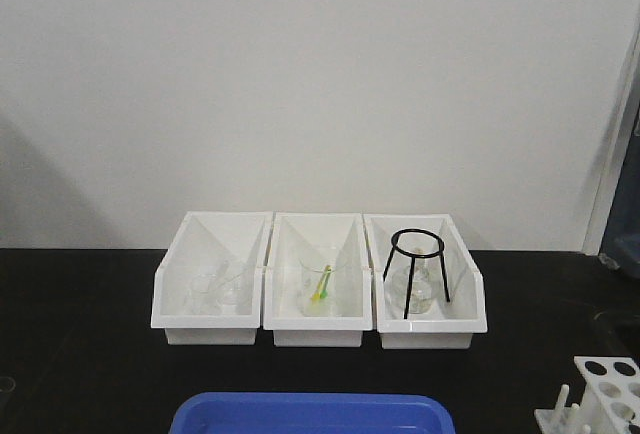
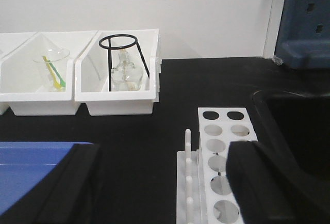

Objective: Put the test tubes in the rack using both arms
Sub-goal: 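Lower the left gripper around the test tube top and close it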

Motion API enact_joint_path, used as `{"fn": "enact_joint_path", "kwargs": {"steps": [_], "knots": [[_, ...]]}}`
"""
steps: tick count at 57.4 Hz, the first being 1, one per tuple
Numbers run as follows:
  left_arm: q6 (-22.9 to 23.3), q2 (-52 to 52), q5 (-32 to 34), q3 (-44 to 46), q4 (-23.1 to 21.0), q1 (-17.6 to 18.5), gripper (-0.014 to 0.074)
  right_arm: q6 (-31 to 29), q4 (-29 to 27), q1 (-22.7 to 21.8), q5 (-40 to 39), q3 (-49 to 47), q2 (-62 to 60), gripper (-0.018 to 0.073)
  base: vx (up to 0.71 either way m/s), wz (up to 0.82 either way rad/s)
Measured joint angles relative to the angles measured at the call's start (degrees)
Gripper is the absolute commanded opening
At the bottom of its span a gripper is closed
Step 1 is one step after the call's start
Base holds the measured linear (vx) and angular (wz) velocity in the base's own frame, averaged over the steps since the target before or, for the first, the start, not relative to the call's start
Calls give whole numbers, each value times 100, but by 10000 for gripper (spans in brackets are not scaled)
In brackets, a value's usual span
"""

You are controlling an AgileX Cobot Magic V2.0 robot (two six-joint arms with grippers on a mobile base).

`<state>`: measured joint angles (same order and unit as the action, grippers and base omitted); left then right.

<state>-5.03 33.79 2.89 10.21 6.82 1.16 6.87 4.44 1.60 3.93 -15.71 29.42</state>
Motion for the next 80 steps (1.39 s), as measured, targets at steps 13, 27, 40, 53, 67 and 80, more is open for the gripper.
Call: {"fn": "enact_joint_path", "kwargs": {"steps": [13, 27, 40, 53, 67, 80], "knots": [[-356, 1232, 904, 0, 77, 0, 533, 0, 0, 0, 11, 0, 129, 638, 0, 0], [-653, 2680, 2607, 5, -294, 0, 554, 0, 0, 0, 16, 0, 129, 622, 0, 0], [-1096, 3694, 3544, 31, -991, 0, 554, 0, 0, 0, 22, 0, 129, 614, 0, 0], [-1140, 4340, 3755, 575, -1018, 0, 554, -5, 0, 0, 41, 0, 129, 607, 0, 0], [-1346, 4889, 3772, 899, -682, 0, 554, -16, 153, 0, 134, 0, 129, 604, 0, 0], [-1913, 5185, 4058, 946, -714, 0, 554, -16, 353, 0, 134, 0, 129, 603, 0, 0]]}}
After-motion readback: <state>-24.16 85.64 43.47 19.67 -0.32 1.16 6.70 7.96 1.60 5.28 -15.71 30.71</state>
